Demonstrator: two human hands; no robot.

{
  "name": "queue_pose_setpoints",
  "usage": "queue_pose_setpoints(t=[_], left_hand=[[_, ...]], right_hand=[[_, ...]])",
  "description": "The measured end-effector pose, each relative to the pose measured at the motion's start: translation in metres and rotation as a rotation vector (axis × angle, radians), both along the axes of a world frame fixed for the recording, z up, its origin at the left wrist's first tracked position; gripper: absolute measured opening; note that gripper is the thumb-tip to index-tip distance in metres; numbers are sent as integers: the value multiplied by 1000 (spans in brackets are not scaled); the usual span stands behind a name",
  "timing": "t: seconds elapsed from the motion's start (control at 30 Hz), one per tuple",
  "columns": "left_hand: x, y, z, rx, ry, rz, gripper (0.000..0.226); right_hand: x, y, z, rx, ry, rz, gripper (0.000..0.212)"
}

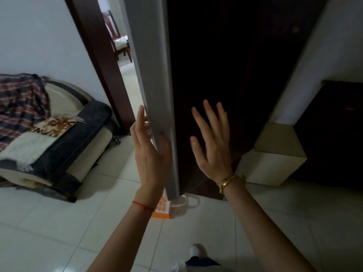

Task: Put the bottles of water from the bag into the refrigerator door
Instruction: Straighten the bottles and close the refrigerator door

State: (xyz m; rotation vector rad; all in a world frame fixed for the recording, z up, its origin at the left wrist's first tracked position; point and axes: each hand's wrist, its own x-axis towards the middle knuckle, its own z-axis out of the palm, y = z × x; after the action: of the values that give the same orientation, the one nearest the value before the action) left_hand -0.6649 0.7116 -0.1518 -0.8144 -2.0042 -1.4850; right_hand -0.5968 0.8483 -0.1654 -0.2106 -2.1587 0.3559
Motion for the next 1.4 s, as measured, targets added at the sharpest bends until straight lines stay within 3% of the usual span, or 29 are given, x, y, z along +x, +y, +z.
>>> queue_pose_setpoints(t=[0.4, 0.9, 1.4], left_hand=[[-97, 47, 2, -62, -52, 114, 88], [-203, 105, -4, -195, -83, 58, 108], [-254, 171, -5, -274, -2, -135, 103]], right_hand=[[-98, 55, 7, 80, -90, 148, 59], [-194, 100, 6, 261, -178, -67, 62], [-240, 140, 10, 171, -214, -335, 66]])
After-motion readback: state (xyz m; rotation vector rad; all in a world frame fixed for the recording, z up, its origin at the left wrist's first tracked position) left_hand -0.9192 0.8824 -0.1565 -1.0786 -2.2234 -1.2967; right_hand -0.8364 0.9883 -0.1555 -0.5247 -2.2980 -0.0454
